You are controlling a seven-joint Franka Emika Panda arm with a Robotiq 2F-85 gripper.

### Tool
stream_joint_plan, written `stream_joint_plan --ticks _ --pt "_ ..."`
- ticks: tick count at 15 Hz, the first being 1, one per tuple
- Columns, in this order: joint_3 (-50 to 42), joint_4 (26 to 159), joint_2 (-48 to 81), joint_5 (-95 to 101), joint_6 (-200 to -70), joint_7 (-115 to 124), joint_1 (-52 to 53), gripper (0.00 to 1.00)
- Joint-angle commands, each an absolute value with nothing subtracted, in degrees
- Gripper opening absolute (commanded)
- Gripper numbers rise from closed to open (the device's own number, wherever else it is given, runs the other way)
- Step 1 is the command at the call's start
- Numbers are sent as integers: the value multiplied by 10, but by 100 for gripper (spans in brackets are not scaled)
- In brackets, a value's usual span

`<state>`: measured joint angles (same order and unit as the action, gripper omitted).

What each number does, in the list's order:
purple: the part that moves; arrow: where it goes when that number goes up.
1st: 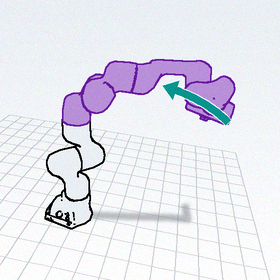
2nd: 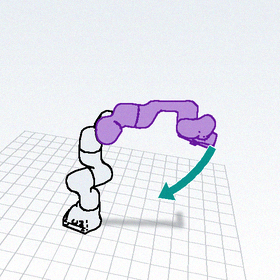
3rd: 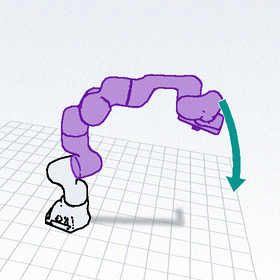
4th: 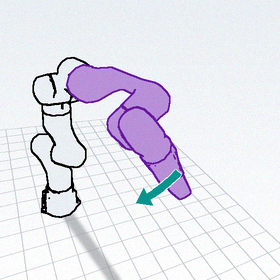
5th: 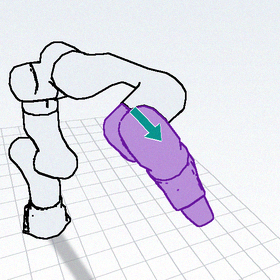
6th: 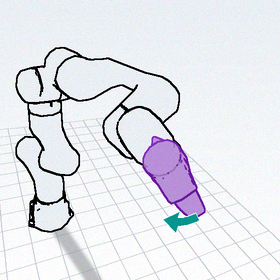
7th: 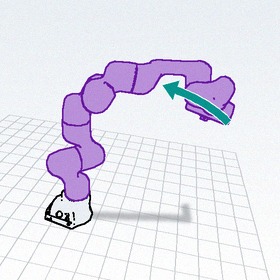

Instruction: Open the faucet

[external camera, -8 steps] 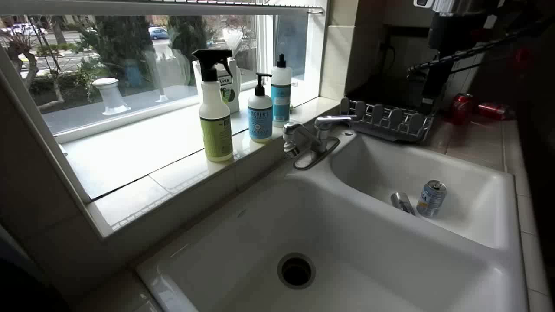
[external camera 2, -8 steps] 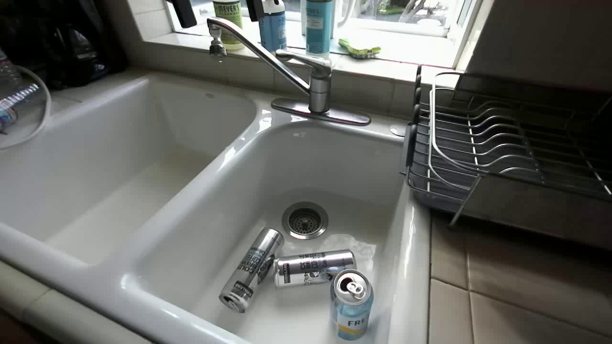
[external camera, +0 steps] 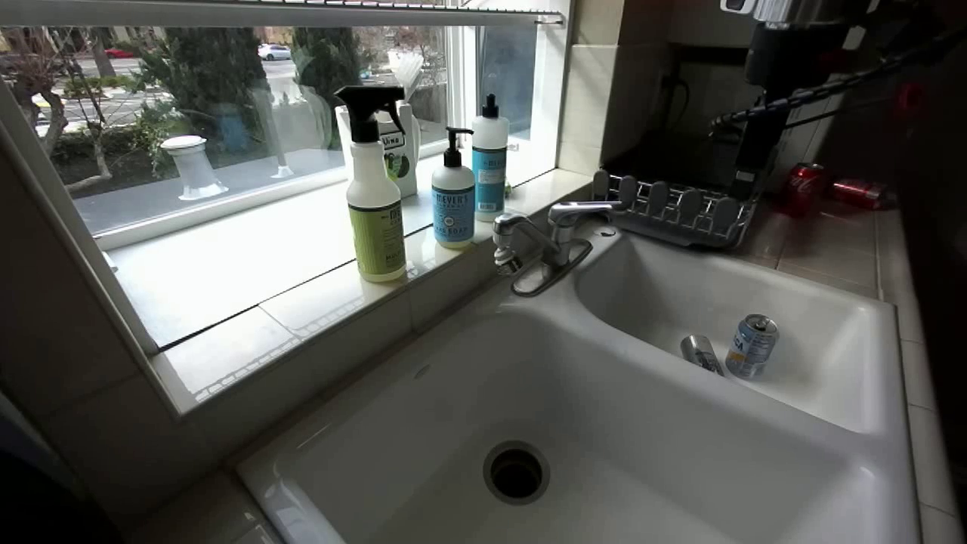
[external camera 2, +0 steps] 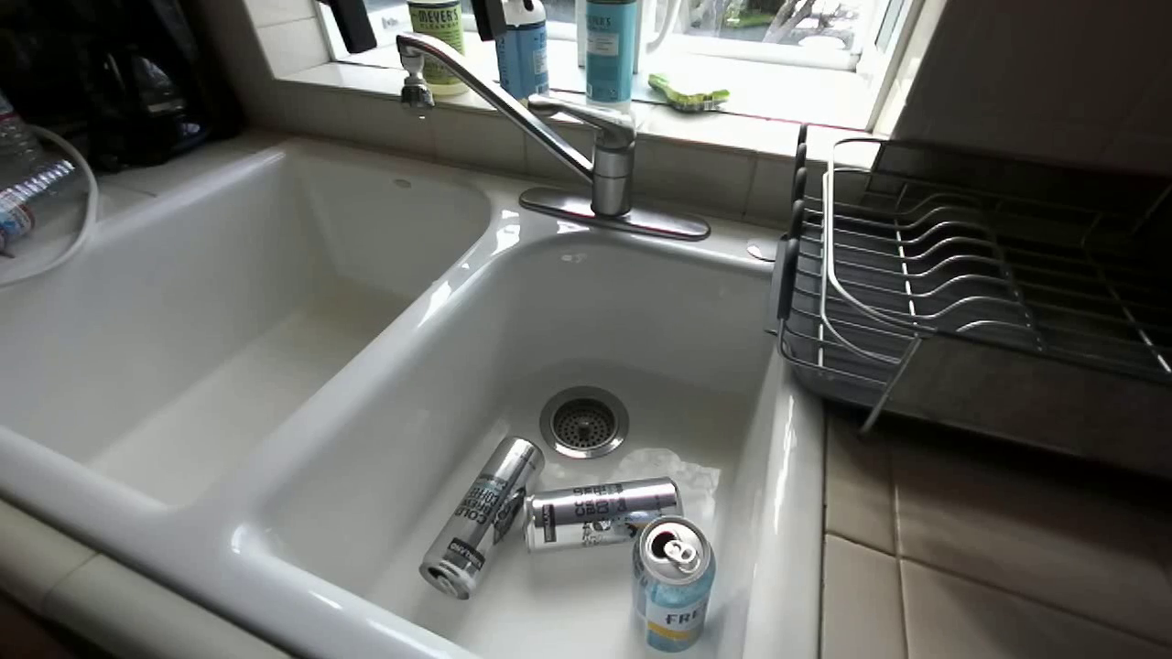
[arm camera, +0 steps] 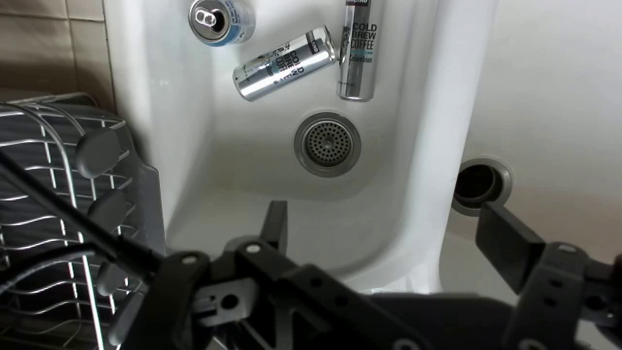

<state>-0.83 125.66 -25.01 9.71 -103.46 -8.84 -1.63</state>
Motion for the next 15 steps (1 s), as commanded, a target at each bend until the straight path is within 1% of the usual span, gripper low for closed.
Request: stream_joint_plan --ticks 1,6,12,15 --pt "-12 1255 -250 99 -1033 -87 -11 100" --pt "-25 1289 -252 86 -1085 -109 -6 100" --pt "-47 1355 -248 67 -1242 -140 -4 100" --pt "-66 1388 -239 24 -1314 -156 1 100"
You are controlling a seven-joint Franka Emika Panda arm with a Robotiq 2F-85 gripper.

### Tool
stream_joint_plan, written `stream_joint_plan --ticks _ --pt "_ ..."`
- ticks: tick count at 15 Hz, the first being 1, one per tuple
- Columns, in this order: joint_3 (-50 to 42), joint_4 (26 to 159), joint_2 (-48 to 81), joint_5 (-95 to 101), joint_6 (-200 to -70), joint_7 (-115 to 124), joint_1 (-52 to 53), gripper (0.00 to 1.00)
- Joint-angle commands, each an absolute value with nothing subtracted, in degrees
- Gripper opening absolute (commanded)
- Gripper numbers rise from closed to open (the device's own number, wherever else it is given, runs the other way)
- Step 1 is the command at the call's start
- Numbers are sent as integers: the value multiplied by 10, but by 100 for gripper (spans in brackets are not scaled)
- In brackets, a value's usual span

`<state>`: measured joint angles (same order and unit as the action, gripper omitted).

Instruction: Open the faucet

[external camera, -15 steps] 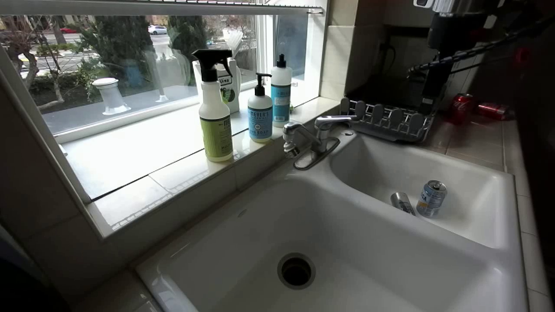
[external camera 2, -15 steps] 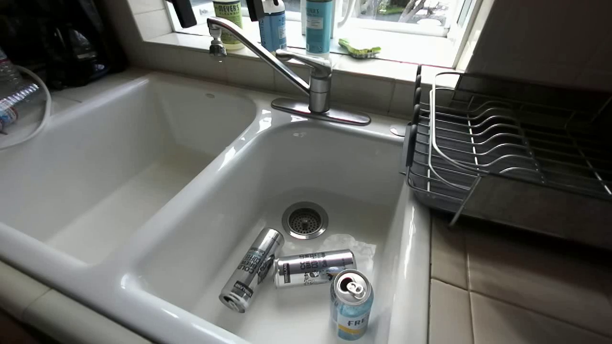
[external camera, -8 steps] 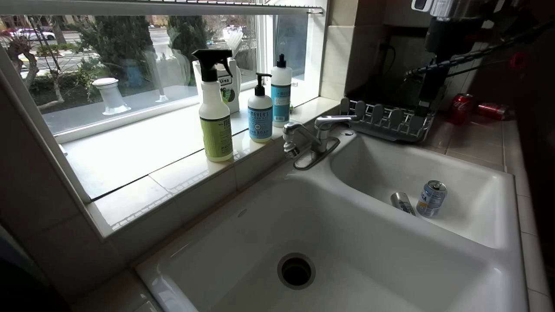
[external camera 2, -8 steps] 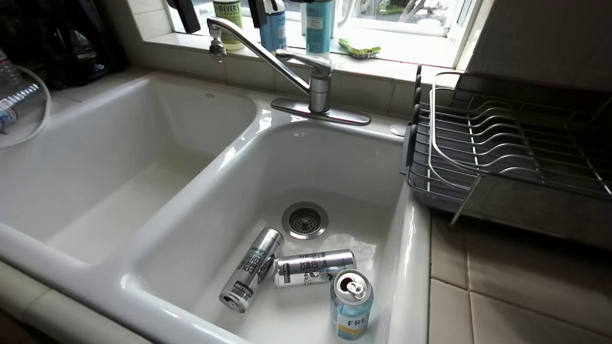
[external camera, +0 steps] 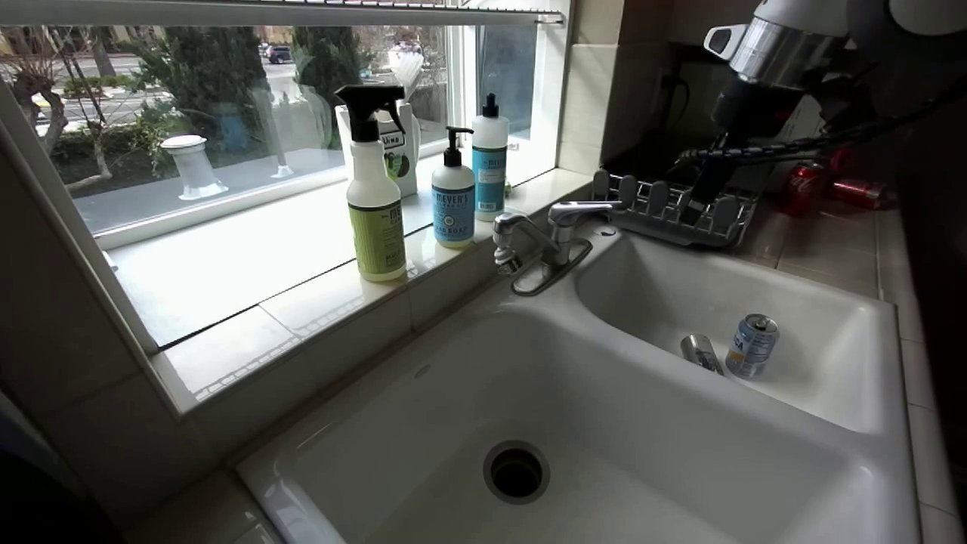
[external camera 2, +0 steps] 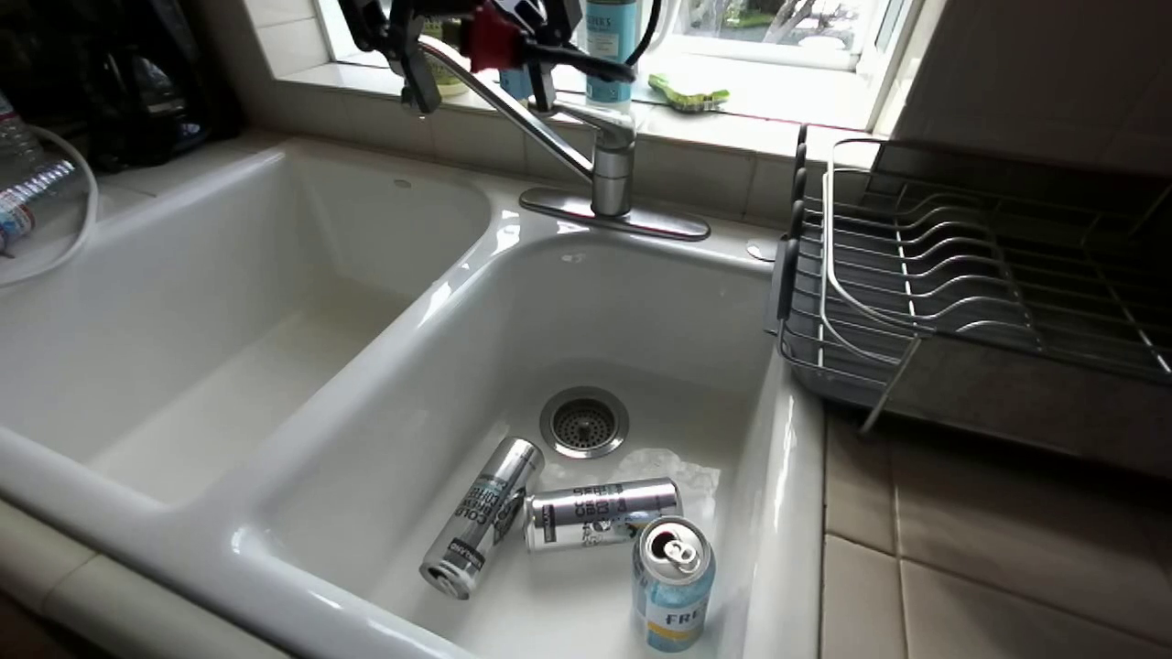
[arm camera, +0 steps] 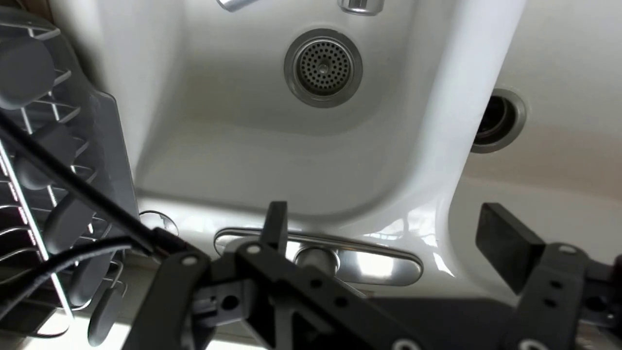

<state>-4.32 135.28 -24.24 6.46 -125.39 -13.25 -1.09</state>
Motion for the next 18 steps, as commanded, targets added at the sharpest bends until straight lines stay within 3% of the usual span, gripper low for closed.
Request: stream_joint_plan --ticks 1,5,6,8,16,18 --pt "-72 1398 -233 8 -1337 -165 3 100" --pt "-92 1425 -214 -44 -1418 -194 11 98" --pt "-97 1429 -211 -58 -1430 -202 14 78" --pt "-103 1433 -202 -76 -1453 -209 17 70" --pt "-140 1439 -177 -203 -1547 -290 66 8" --pt "-150 1439 -176 -234 -1564 -316 81 0"
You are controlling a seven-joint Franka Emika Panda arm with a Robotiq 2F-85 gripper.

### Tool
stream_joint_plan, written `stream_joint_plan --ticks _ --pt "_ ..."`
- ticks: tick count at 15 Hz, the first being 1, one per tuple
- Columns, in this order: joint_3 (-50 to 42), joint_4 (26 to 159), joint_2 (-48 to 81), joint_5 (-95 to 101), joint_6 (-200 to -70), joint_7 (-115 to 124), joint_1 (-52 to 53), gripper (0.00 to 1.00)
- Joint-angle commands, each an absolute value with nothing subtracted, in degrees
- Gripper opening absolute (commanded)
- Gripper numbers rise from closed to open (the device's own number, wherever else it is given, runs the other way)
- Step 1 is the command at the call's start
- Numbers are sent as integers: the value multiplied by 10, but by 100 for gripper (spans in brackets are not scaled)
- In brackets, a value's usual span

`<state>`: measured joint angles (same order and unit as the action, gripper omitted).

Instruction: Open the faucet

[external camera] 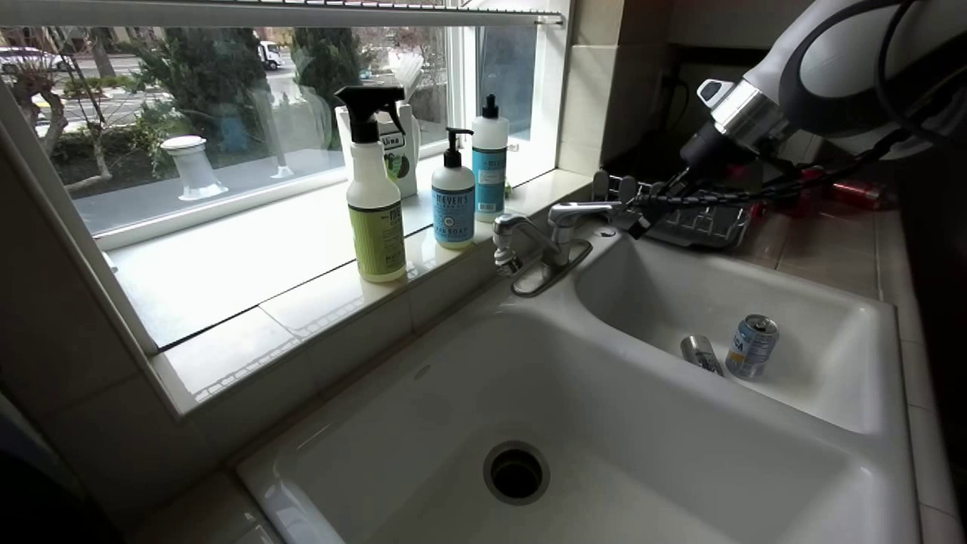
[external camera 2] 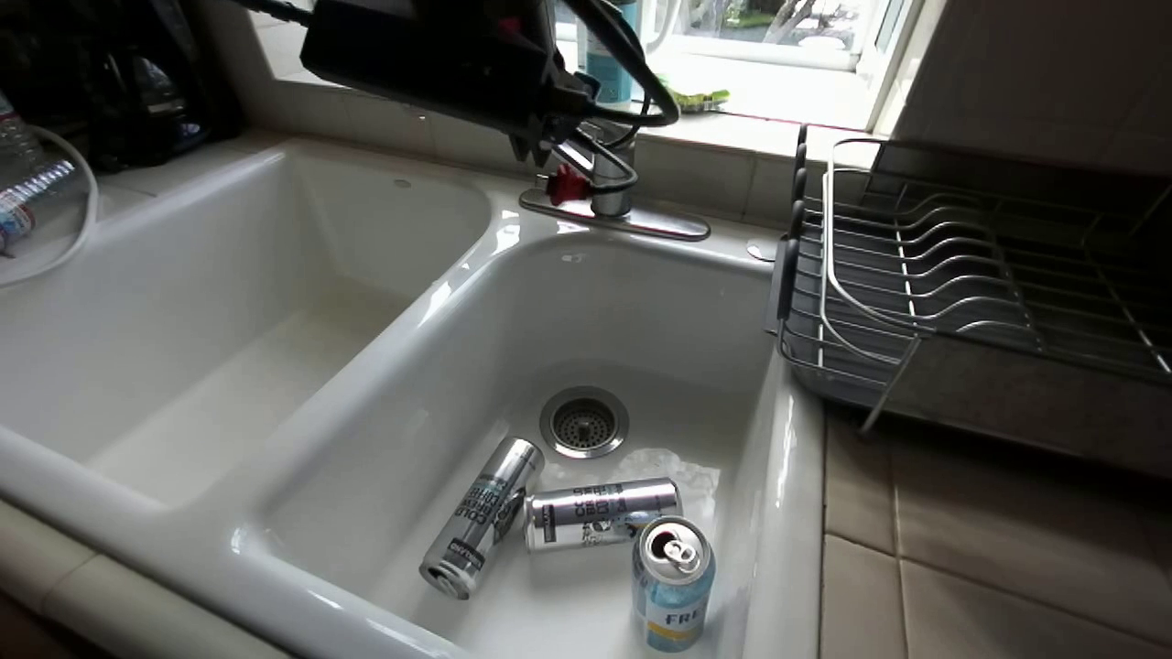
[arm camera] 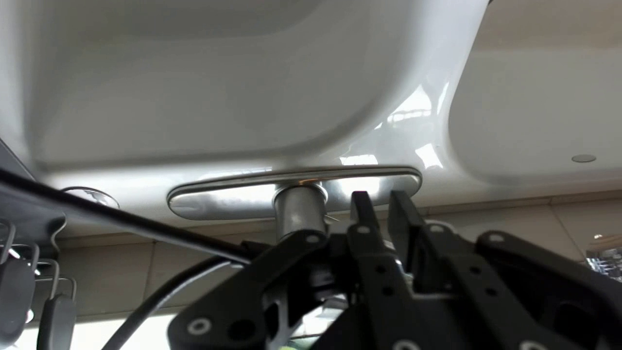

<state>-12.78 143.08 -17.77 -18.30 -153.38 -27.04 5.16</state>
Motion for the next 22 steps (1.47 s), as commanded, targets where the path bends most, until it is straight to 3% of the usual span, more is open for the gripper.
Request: stream_joint_plan --ticks 1,22 --pt "-153 1439 -176 -245 -1570 -326 86 0" --pt "-172 1417 -178 -317 -1650 -442 124 0"
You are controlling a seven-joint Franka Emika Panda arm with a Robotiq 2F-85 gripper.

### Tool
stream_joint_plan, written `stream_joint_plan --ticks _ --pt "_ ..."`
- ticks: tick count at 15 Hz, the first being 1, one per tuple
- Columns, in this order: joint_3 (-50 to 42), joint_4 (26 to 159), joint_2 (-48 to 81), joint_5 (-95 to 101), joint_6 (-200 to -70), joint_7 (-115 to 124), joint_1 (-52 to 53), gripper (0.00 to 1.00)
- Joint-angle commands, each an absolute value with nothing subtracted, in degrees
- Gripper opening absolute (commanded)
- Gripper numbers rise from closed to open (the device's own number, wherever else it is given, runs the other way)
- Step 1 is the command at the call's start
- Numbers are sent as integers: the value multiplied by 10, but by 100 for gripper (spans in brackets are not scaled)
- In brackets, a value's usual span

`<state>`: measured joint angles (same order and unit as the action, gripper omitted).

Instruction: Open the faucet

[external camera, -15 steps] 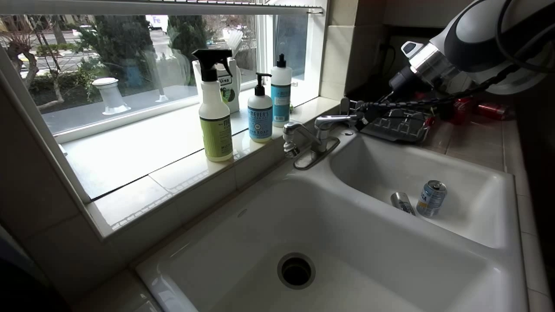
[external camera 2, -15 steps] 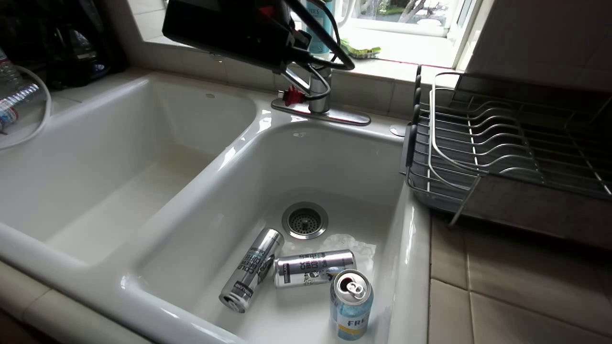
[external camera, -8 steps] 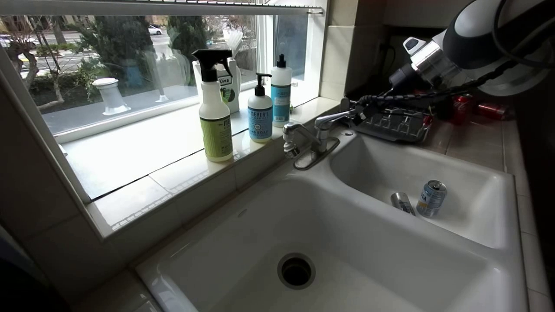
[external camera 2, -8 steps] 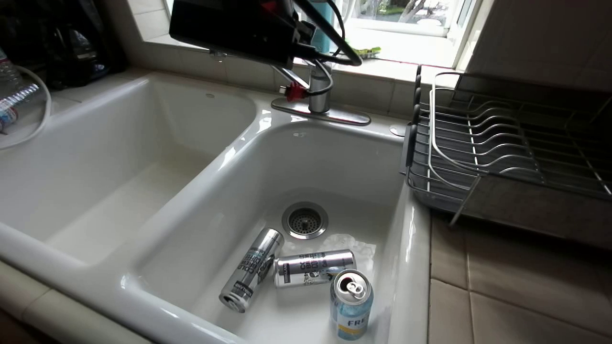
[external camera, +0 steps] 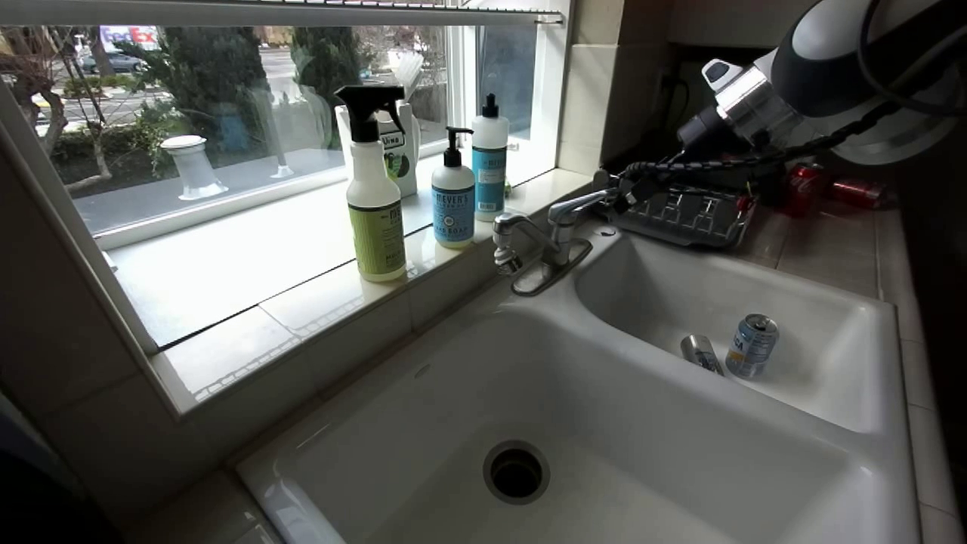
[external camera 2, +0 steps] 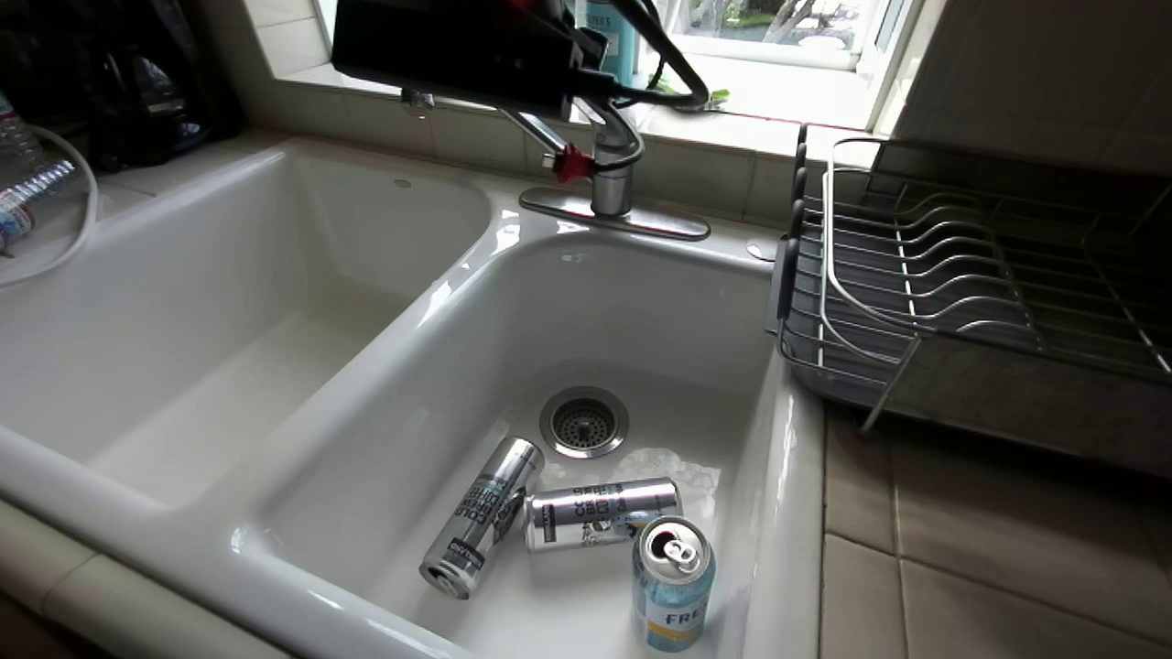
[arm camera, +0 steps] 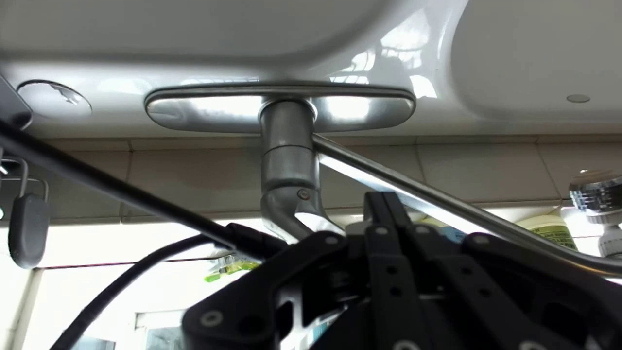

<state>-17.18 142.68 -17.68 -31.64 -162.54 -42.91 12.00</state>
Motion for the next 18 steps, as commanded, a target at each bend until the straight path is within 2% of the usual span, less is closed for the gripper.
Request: stream_joint_plan --ticks 1,18 --pt "-170 1414 -177 -314 -1657 -444 123 0" --pt "-180 1393 -181 -339 -1691 -500 149 0"
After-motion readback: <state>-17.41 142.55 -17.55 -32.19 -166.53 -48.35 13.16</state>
